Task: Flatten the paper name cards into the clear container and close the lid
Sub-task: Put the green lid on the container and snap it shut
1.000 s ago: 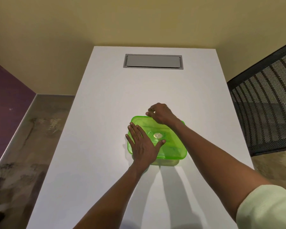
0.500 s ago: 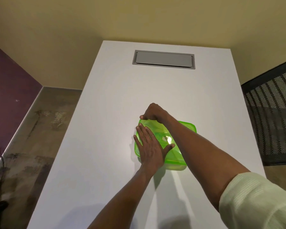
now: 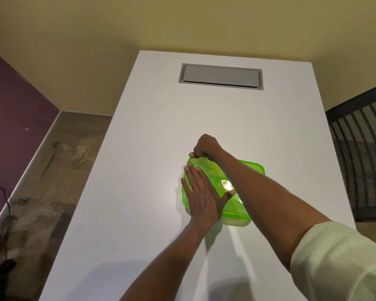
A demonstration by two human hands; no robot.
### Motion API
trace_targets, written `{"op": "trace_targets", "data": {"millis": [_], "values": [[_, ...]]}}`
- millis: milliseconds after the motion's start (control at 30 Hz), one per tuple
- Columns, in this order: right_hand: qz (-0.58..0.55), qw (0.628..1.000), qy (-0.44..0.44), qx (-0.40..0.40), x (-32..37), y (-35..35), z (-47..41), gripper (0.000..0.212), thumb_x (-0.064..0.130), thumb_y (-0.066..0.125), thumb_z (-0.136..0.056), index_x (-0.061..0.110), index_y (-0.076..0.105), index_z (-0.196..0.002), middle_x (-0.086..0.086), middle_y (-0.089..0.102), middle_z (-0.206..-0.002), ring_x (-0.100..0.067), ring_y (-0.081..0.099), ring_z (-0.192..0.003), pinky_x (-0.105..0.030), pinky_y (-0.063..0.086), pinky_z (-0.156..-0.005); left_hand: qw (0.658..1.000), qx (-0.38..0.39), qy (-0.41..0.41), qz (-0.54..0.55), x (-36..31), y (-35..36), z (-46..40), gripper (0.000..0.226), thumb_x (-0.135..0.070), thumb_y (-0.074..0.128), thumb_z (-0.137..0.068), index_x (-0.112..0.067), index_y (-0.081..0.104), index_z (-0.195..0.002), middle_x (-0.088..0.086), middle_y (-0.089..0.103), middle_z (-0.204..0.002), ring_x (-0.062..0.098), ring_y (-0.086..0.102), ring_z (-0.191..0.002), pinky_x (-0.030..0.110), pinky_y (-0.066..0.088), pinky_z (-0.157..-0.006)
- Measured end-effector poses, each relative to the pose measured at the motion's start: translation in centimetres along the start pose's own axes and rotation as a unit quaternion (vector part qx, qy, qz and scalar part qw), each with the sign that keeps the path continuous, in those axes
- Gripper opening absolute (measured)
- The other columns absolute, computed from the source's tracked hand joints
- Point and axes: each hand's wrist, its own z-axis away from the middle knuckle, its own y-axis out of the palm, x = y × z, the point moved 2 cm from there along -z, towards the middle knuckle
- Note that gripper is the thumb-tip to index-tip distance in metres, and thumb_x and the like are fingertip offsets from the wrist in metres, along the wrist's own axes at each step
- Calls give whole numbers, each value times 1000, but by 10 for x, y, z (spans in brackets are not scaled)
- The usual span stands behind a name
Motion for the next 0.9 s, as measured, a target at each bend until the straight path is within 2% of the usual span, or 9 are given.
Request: {"op": "trace_targets", "data": {"millis": [100,300,367,433,533,600,733,833,900], "values": [[5,1000,12,2,1,-2,0,27,27,64,-89,10,57,-70,-6,64,-98,-21,61,-95,-24,38,-69,1000,3,1,5,0,2,0,121,-82,-12,-74,11,22,-144,34,12,-152,45,8,-143,59,12,-115],[-63,997,37,-29,0,6,5,42,29,70,-83,12,41,-58,0,44,-62,-24,51,-76,-26,39,-61,1000,-1,2,10,0,4,-2,117,-81,-6,-77,12,19,-144,34,8,-152,45,4,-144,58,5,-114],[-119,991,39,-51,-1,11,10,37,27,75,-77,11,46,-61,-2,52,-66,-26,54,-75,-27,42,-60,1000,11,4,10,-2,2,-1,116,-78,4,-73,12,14,-145,34,4,-153,44,-1,-144,57,2,-114],[-143,987,17,-73,-3,21,13,21,24,77,-75,7,65,-75,-6,69,-80,-27,63,-85,-32,51,-71,1000,17,5,18,-1,3,1,116,-75,6,-69,12,14,-145,34,4,-153,44,-1,-144,57,0,-114],[-146,982,-18,-115,-9,35,24,23,23,74,-79,2,72,-89,-10,72,-93,-30,63,-94,-39,52,-82,999,34,1,20,2,6,0,113,-72,7,-70,12,14,-145,33,7,-153,45,3,-144,57,0,-114],[-154,972,-49,-170,-9,38,48,23,21,69,-83,1,71,-95,-14,69,-102,-32,58,-104,-40,48,-87,999,31,11,26,5,-2,8,106,-66,8,-75,13,18,-144,35,13,-151,46,10,-142,56,3,-111],[-203,942,-84,-254,-15,36,74,22,17,59,-90,5,71,-103,-11,68,-108,-27,55,-110,-35,42,-91,996,67,4,53,8,-15,5,78,-43,22,-82,12,45,-133,35,39,-140,47,39,-131,60,35,-102],[-198,930,-99,-293,-19,39,89,17,15,60,-85,4,73,-85,-12,71,-89,-30,61,-91,-39,46,-80,993,32,3,109,27,-20,3,57,-22,36,-95,8,29,-143,31,21,-151,46,19,-141,55,19,-112],[-182,927,-105,-310,-21,45,104,14,15,62,-83,6,73,-82,-12,68,-83,-31,60,-84,-40,46,-76,986,5,-46,162,46,-23,9,51,-16,44,-97,6,33,-142,30,30,-148,44,28,-137,47,23,-112]]}}
